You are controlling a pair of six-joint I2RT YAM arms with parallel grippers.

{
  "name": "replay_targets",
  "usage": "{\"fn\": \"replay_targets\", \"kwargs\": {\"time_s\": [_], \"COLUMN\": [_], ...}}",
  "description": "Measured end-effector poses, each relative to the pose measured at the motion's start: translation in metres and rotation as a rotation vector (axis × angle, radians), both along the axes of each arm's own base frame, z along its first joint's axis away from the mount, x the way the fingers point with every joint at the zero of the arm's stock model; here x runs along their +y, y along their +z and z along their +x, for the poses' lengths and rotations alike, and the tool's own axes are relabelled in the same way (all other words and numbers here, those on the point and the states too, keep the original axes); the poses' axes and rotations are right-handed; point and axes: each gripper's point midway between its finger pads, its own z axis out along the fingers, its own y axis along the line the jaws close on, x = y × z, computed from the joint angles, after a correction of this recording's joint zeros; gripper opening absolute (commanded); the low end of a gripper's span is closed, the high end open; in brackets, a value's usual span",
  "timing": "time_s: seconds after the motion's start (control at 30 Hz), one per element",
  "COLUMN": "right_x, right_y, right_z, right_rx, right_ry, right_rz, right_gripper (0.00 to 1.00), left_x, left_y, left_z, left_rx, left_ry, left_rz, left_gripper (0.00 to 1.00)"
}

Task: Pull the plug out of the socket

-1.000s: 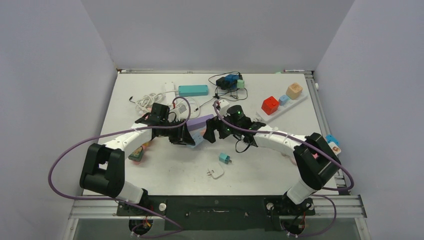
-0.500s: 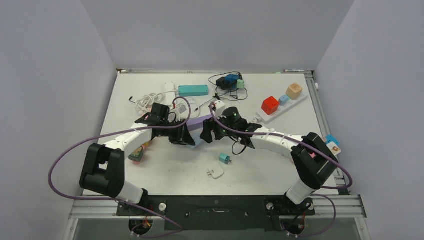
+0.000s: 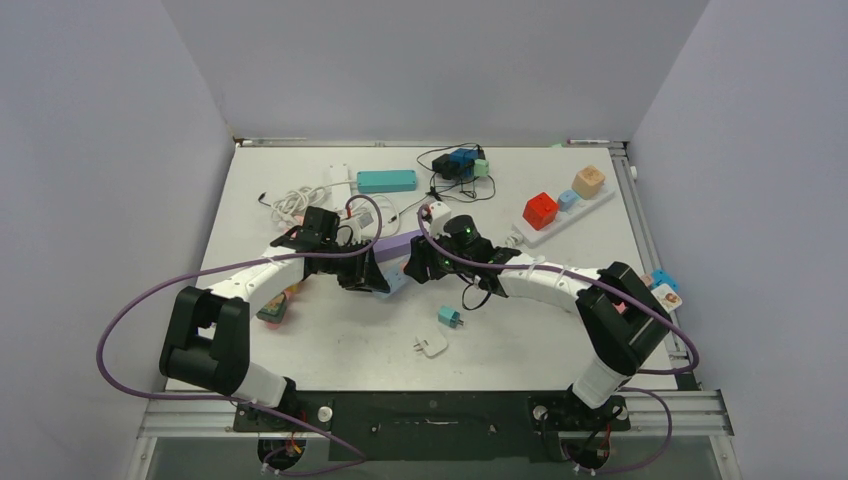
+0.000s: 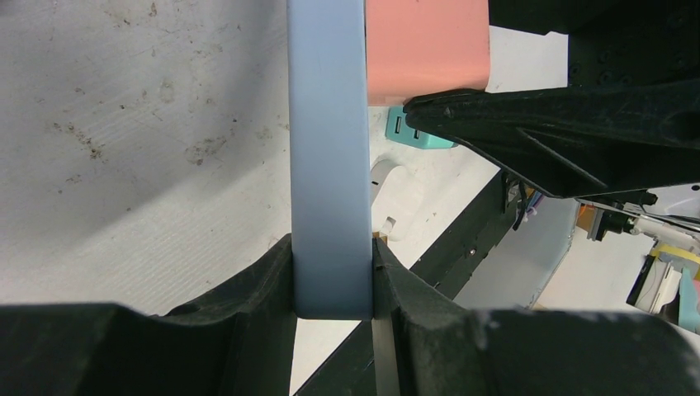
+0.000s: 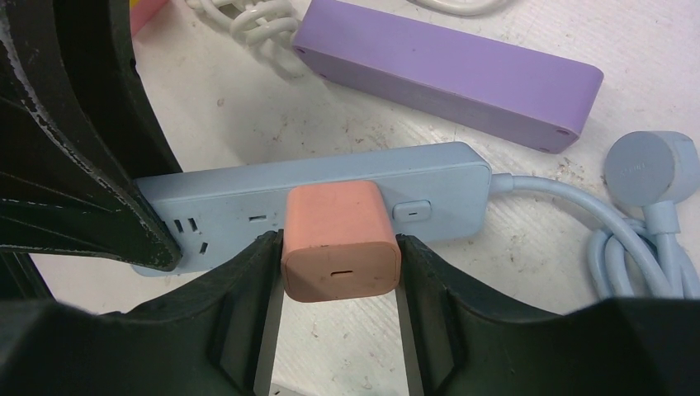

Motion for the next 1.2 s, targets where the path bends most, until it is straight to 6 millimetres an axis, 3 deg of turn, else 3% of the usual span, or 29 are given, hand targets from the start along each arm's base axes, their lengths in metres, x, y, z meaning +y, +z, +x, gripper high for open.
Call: {"fn": "replay_targets", "kwargs": {"time_s": [0.2,0.8,1.2], "right_x": [-0.001,-0.008,0.004], "right_y": [0.000,-0.006,-0.010], "right_z": [0.002,0.008,0.001], "right_rx": [0.001,0.067,-0.027], "right_ry": [-0.001,0.032,-0.081], "right_rz": [0.006,0.120,0.018], "right_gripper": [0.05,0.05,0.05], "left_x": [0.000,-0.001,0.007], "left_y": [0.000,-0.001,-0.007], "left_z": [0.000,0.003,0.006], "left_rx": [-0.002,-0.012,-0.010], "left_ry": [0.000,0.009,0.023], "left_rz": [0.000,0.009,0.039], "left_gripper": [0.00,0.00,0.00]}}
